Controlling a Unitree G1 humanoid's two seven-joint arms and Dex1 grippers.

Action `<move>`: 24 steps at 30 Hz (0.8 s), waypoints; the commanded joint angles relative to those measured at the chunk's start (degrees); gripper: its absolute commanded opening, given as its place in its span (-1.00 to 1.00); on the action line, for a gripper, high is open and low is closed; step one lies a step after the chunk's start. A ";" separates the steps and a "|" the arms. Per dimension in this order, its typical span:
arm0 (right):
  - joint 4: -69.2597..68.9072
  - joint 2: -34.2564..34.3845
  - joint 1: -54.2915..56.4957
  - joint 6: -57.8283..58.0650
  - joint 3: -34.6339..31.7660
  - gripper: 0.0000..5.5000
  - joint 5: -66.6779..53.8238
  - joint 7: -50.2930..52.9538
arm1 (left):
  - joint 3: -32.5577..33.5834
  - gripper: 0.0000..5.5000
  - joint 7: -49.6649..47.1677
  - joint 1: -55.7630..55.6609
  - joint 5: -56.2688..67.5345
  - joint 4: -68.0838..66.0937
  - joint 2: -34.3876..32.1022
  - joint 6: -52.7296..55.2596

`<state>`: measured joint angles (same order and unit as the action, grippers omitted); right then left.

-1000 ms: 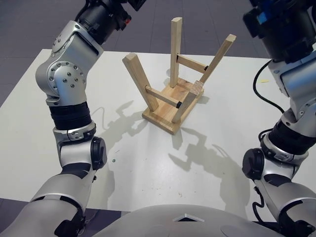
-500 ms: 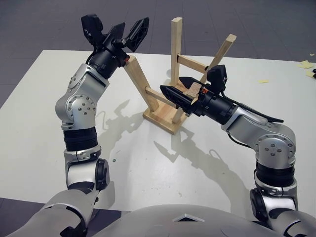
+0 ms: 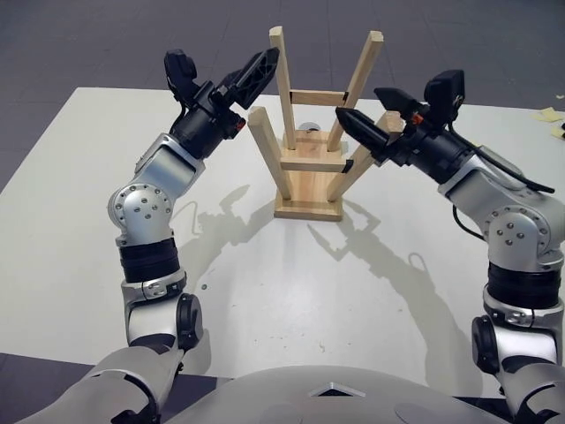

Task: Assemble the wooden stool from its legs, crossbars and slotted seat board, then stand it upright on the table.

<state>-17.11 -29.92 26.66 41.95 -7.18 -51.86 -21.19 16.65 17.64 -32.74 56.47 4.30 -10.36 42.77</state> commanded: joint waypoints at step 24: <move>1.41 15.22 -14.59 -5.41 0.80 0.96 14.41 22.13 | -12.90 0.96 -18.05 16.67 -26.15 9.01 8.29 -8.65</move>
<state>-14.18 -15.36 12.15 35.03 -6.63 -37.28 1.36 4.83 -0.83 -15.17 30.37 12.27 -3.19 33.44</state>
